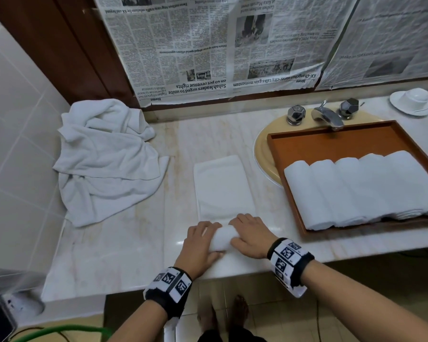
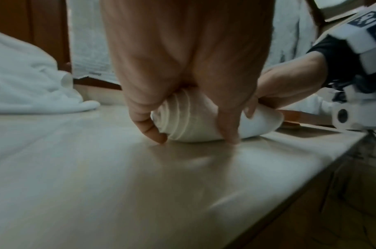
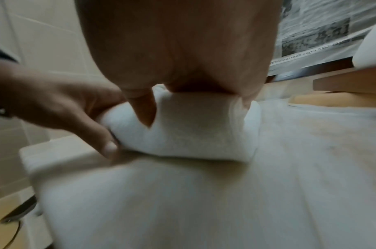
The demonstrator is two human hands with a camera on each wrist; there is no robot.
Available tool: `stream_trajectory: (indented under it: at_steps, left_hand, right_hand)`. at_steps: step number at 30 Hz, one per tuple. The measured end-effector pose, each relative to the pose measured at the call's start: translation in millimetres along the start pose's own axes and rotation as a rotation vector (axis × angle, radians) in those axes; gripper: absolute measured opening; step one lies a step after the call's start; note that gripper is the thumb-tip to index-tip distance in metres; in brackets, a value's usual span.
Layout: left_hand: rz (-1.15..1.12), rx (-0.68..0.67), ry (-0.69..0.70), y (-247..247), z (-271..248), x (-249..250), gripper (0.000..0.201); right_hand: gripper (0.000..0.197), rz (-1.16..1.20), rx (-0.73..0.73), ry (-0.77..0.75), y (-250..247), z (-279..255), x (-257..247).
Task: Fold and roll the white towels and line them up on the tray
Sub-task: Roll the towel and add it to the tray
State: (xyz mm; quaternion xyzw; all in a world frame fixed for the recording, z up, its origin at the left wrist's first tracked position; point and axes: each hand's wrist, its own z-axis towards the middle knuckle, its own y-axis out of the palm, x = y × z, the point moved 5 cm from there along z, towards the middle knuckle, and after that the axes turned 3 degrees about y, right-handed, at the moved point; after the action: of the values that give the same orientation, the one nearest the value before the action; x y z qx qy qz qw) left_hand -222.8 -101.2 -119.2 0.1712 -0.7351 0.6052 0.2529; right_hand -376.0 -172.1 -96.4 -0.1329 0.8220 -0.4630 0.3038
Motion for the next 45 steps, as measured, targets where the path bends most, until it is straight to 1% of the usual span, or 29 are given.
stream_trajectory:
  at_steps: [1,2,3,5,6,8,11,14,17,20,23,25,28,31,33,36,38,40,42,44,45]
  left_hand:
    - [-0.009,-0.002,-0.025,0.6,2.6,-3.4,0.066]
    - [-0.015,-0.012,-0.045,0.4,5.2,-5.8,0.063]
    - [-0.021,-0.021,-0.065,-0.1,7.3,-7.2,0.062]
    - [-0.071,-0.004,-0.092,-2.1,7.9,-5.7,0.058]
    - [-0.117,0.018,-0.092,-3.0,7.2,-4.0,0.055]
    - [-0.198,0.057,-0.096,-3.8,4.6,-1.7,0.051]
    - [-0.297,0.075,-0.114,-3.2,1.9,-1.1,0.059]
    - [-0.328,0.034,-0.102,-1.3,2.4,2.8,0.067]
    - [-0.33,0.026,-0.059,0.4,3.5,6.5,0.065]
    - [-0.336,0.034,-0.025,2.2,0.9,9.7,0.066]
    - [-0.378,0.084,-0.04,-3.8,-2.0,9.1,0.064]
    - [-0.365,0.134,-0.066,-6.1,-3.2,3.9,0.064]
    - [-0.301,0.194,-0.117,-7.9,-8.5,-2.7,0.067]
    - [-0.29,0.263,-0.206,-11.3,-14.9,-10.2,0.069]
    - [-0.282,0.275,-0.231,-11.5,-17.9,-11.8,0.066]
    - [-0.256,0.228,-0.227,-10.3,-19.7,-11.8,0.067]
    - [-0.223,0.185,-0.207,-8.6,-15.1,-10.1,0.075]
    - [-0.145,0.127,-0.144,-5.4,-7.4,-0.4,0.084]
    - [-0.007,0.084,-0.118,-4.2,2.1,12.7,0.083]
    - [0.121,0.036,-0.124,-5.2,11.3,18.8,0.076]
    - [0.145,-0.001,-0.143,-4.8,15.3,17.4,0.074]
  right_hand:
    - [0.064,0.064,-0.037,0.019,-0.2,1.7,4.1]
    - [0.064,0.166,-0.026,0.055,-0.6,1.0,9.9]
    - [0.063,0.284,0.031,0.102,-1.6,-2.1,16.7]
    - [0.059,0.479,0.195,0.188,1.2,-13.1,28.7]
    - [0.056,0.528,0.251,0.202,4.4,-18.0,30.3]
    - [0.056,0.574,0.303,0.194,12.2,-23.4,27.5]
    - [0.061,0.614,0.305,0.192,14.9,-21.4,20.8]
    - [0.071,0.619,0.308,0.192,14.6,-17.4,20.2]
    - [0.074,0.564,0.3,0.159,16.7,-16.6,17.3]
    - [0.075,0.571,0.273,0.148,15.8,-17.3,17.0]
    - [0.072,0.585,0.247,0.139,11.4,-17.9,19.3]
    - [0.066,0.555,0.28,0.13,8.7,-21.3,22.8]
    - [0.064,0.434,0.389,0.104,5.3,-30.5,28.2]
    - [0.062,0.438,0.344,0.106,8.7,-35.0,29.2]
    - [0.063,0.379,0.317,0.093,9.8,-34.9,29.9]
    - [0.061,0.201,0.243,0.066,7.0,-28.6,27.8]
    - [0.064,0.094,0.176,0.068,4.4,-22.3,24.8]
    - [0.063,0.03,0.113,0.07,2.4,-13.8,22.0]
    - [0.055,0.054,0.058,0.074,-1.8,-4.8,21.7]
    - [0.045,0.131,0.016,0.092,-6.0,1.6,24.2]
    - [0.04,0.157,-0.002,0.104,-9.2,3.9,25.9]
